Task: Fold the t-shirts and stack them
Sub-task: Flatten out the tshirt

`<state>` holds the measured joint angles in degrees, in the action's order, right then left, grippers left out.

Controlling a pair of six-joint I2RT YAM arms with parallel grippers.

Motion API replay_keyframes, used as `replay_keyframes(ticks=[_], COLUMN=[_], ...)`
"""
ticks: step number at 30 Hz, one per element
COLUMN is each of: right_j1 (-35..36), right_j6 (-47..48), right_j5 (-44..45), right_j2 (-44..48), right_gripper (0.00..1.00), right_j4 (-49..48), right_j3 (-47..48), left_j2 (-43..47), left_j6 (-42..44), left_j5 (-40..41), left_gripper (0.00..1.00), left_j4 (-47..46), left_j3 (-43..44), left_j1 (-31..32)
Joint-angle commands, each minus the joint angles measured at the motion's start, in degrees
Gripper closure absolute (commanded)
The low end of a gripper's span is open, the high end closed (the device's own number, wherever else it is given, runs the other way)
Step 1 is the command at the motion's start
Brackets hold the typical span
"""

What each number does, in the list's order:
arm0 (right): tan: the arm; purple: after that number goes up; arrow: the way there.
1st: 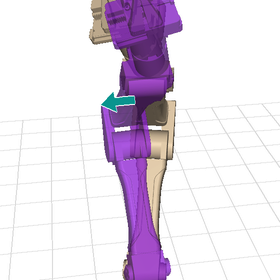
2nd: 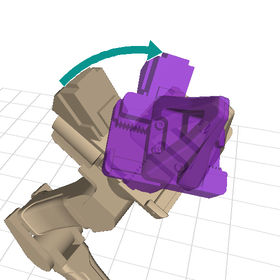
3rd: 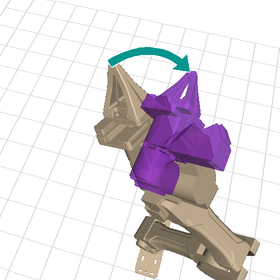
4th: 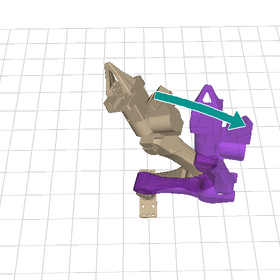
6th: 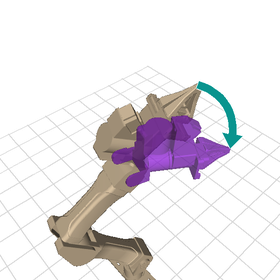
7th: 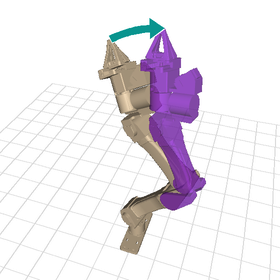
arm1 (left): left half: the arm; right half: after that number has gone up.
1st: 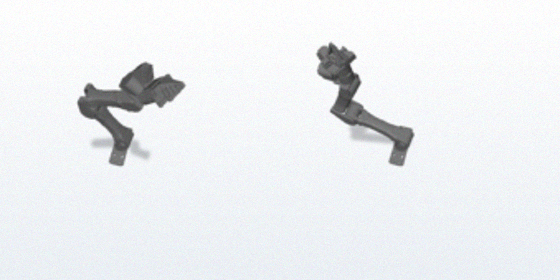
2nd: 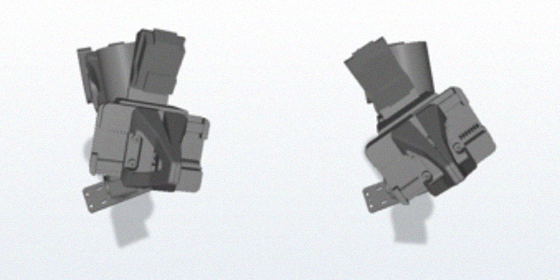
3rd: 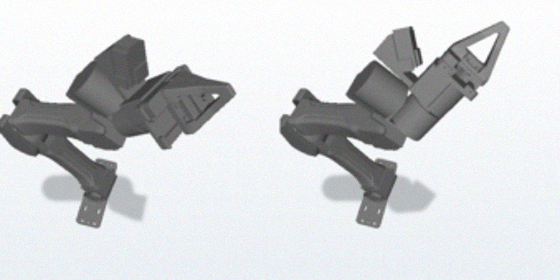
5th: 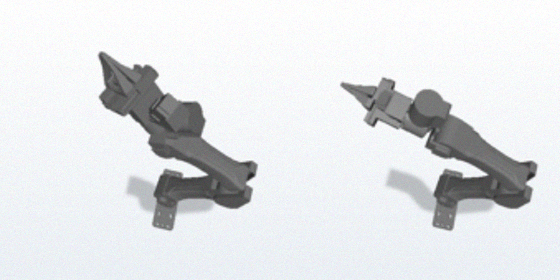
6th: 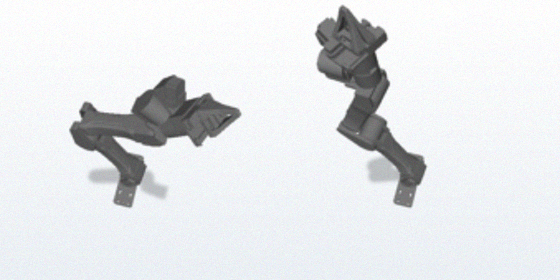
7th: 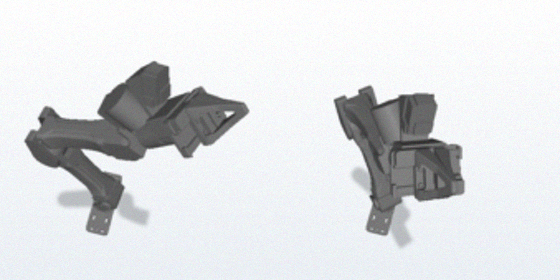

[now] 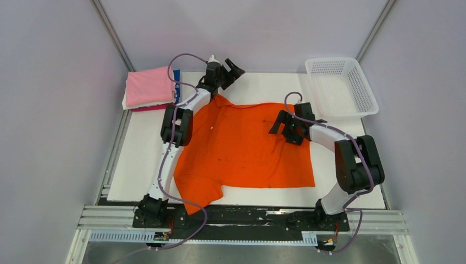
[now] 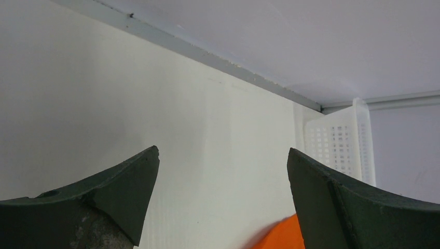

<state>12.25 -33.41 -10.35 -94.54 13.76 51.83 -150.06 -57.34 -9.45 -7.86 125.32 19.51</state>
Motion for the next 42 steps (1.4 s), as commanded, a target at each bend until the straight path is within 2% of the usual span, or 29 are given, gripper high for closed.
replay_keyframes(ticks=[1,5,8,14,18,22,30,36,42], right_j1=[-0.8,-1.0,-1.2,-1.2,-1.3,-1.3,-1.2,-1.3,-1.4], right_j6=[1.6,1.5,1.3,1.5,1.7,1.8,2.1,2.4,2.3], right_j5=[1.1,1.5,1.7,2.2,2.2,2.3,2.1,2.3,2.2], right_j2=[-0.9,-0.1,0.6,1.8,2.4,2.7,2.6,2.3,1.2], right_gripper=[0.0,0.0,0.0,0.0,0.0,0.0,0.0,0.0,0.0], right_j4=[0.7,1.0,1.1,1.2,1.5,1.6,1.8,2.1,2.2], right_j3=[-1.1,-2.6,-3.5,-4.5,-4.7,-5.0,-5.1,-4.9,-4.5], left_j2=[-2.4,5.3,15.1,30.7,36.2,37.2,30.8,25.3,21.4], left_j6=[4.1,9.4,12.1,15.1,14.7,13.8,11.3,9.9,7.4], left_j5=[-2.3,-1.3,-0.4,6.4,10.7,12.0,9.1,6.3,3.4], left_gripper=[0.0,0.0,0.0,0.0,0.0,0.0,0.0,0.0,0.0], left_j4=[3.6,3.4,2.7,3.3,8.3,9.2,8.4,8.1,4.3], left_j3=[7.9,2.3,-8.7,-29.6,-37.6,-42.3,-39.5,-34.3,-31.2], left_j1=[0.6,0.6,0.6,0.6,0.0,-0.9,-2.4,-2.5,-2.5])
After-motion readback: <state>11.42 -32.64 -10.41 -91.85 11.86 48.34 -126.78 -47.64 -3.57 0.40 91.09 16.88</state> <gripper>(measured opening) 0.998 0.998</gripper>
